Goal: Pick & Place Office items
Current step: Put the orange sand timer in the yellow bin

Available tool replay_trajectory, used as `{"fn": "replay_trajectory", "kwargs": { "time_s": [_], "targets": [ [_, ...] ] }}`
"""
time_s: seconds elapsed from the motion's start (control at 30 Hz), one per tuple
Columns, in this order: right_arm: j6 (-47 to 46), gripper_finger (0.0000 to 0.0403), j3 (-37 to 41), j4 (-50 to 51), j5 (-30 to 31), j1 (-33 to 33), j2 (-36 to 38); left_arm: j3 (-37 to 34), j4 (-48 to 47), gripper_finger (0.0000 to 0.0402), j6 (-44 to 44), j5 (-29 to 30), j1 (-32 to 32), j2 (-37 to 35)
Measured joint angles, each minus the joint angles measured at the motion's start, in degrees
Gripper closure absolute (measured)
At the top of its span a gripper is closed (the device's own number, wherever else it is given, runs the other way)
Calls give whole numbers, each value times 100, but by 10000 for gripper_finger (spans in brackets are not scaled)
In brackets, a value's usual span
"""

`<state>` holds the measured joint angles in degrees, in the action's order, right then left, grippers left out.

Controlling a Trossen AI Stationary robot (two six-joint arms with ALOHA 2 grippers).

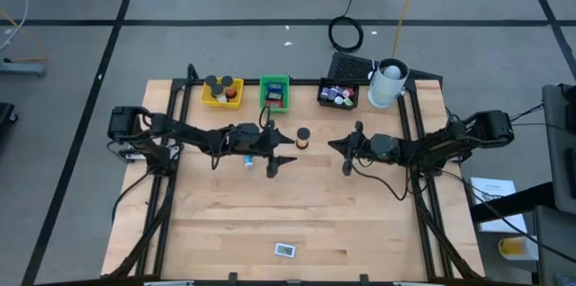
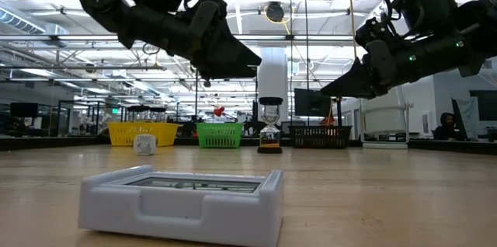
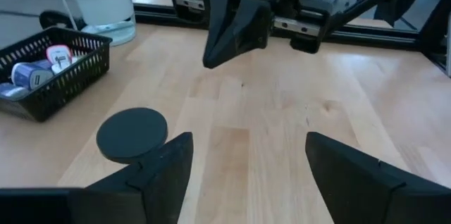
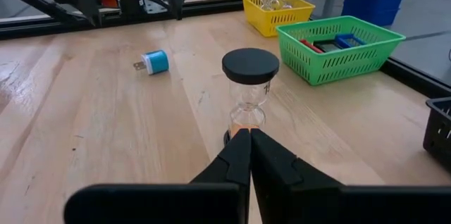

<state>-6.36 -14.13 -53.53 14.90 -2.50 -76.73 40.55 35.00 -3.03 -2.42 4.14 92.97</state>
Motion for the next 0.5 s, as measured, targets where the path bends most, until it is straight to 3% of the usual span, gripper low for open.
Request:
{"fn": "replay_trajectory", "kwargs": {
  "time_s": [0.23,0.4,0.5],
  "targets": [
    [-1,401,0,25,0,2,0,524,-868,123,-225,171,71,0],
    [-1,402,0,25,0,2,-1,982,-1811,93,75,748,-2,-2],
    [-1,401,0,22,0,4,-57,1136,-2007,74,224,793,-55,-2]
  ]
}}
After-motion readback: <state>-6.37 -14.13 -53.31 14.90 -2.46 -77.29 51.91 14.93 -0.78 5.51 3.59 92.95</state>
